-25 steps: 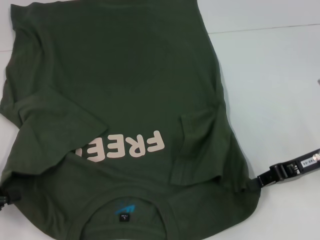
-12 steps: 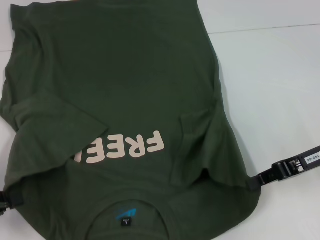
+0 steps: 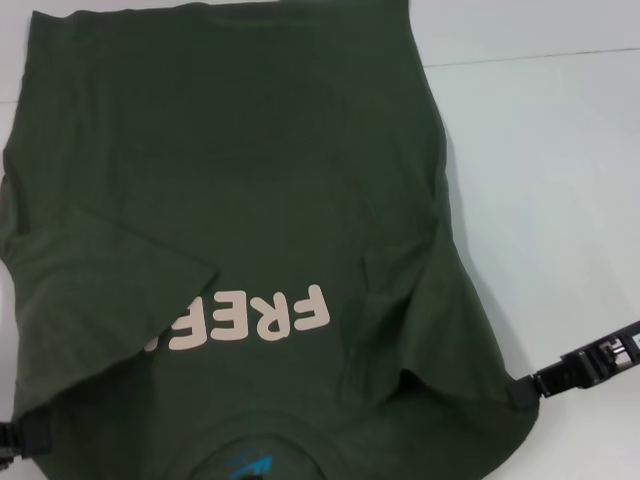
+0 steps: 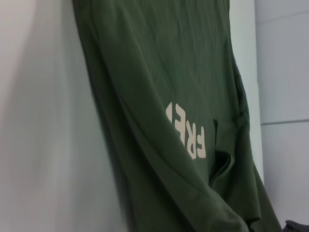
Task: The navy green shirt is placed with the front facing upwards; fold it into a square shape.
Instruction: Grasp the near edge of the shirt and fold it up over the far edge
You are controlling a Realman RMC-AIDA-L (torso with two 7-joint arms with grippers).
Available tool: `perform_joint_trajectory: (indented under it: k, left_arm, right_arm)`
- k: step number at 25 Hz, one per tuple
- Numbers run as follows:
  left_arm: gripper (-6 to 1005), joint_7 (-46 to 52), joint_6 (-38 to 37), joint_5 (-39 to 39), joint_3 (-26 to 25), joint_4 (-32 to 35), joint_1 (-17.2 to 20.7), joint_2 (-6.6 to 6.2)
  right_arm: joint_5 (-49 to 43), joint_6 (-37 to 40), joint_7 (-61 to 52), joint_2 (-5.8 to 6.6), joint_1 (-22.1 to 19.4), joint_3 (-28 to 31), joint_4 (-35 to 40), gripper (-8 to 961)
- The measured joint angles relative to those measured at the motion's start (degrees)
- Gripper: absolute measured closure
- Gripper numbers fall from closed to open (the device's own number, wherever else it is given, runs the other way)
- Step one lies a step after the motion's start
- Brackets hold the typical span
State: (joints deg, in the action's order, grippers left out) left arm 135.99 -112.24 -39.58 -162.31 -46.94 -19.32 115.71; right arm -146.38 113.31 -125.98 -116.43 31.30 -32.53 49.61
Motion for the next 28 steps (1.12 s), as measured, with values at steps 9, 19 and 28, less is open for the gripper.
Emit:
perform_joint_trajectory:
  k: [9,19,28]
  left_arm:
    - [974,-1.33,-1.14,1.08,-0.04,0.54,-0.20,-0.50]
    - [974,-0.31,2.97,0.69,-2.35,5.31,-6.33,-4.51]
    - [975,2.16,14.72,0.66,-2.39,10.01,-12.89,-5.71]
  right_arm:
    - [0.57,0.21,0.34,0.22,-0.46,0.05,0.36,929]
    - [3.90,-1.70,-0.40,3.51,3.13,0.61,-0.10,925]
    - [5.61,-8.44,-3.16,4.14,7.77,1.22,-4.73,922]
